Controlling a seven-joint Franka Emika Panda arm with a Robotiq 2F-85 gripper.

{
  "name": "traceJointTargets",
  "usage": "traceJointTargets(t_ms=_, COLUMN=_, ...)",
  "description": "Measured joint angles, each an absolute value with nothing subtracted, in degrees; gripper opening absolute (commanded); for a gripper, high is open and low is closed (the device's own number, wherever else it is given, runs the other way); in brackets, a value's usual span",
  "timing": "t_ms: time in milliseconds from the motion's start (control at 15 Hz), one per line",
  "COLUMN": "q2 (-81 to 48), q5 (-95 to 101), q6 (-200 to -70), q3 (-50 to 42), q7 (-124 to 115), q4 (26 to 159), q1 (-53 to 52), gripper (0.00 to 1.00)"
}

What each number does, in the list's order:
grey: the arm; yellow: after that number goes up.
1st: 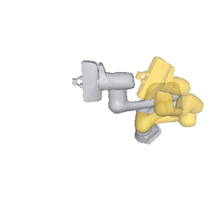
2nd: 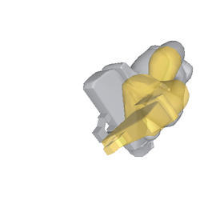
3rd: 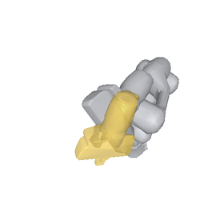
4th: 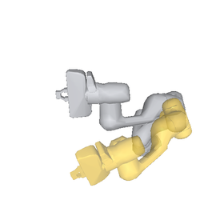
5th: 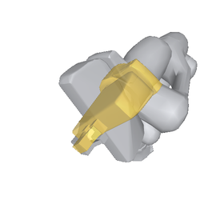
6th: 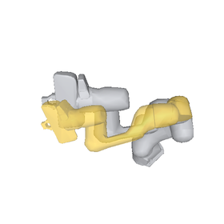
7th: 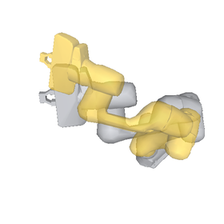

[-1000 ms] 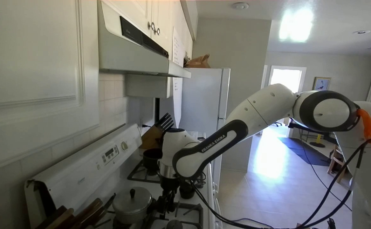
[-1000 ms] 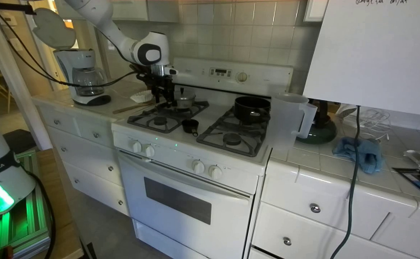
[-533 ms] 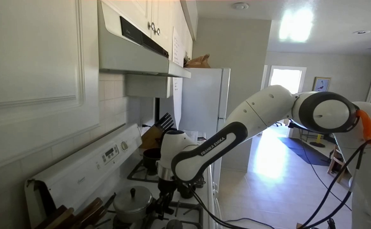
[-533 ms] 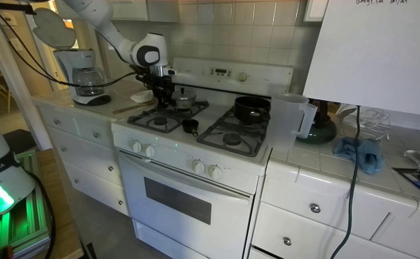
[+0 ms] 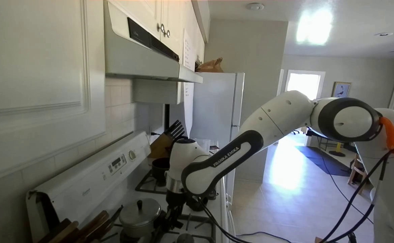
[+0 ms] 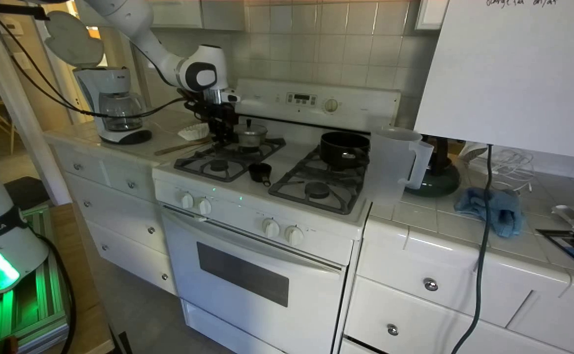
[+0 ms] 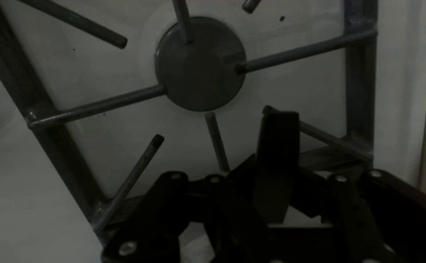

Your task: Move the pot on the stove

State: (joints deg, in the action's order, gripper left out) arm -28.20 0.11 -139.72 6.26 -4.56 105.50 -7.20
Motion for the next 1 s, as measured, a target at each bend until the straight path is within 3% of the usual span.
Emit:
traceJointTargets(t_ms=267, q2=-28.2, q5=0.1, q6=-141.0, q3=6.2, q7=-5.9, q4=105.6, q1=-7.8, gripper=0.02)
traceJointTargets(t_ms=400, q2=-28.2, q5=0.1, q6=-141.3, q3=6.1, q7=-6.7, q4=105.6, q1=-8.1, gripper=0.35)
traceJointTargets(t_ms=1000, q2=-28.2, q5=1.3, q6=-141.4, q3=3.5, q7=-10.8, q4=105.6, q1=-11.2, gripper=0.96)
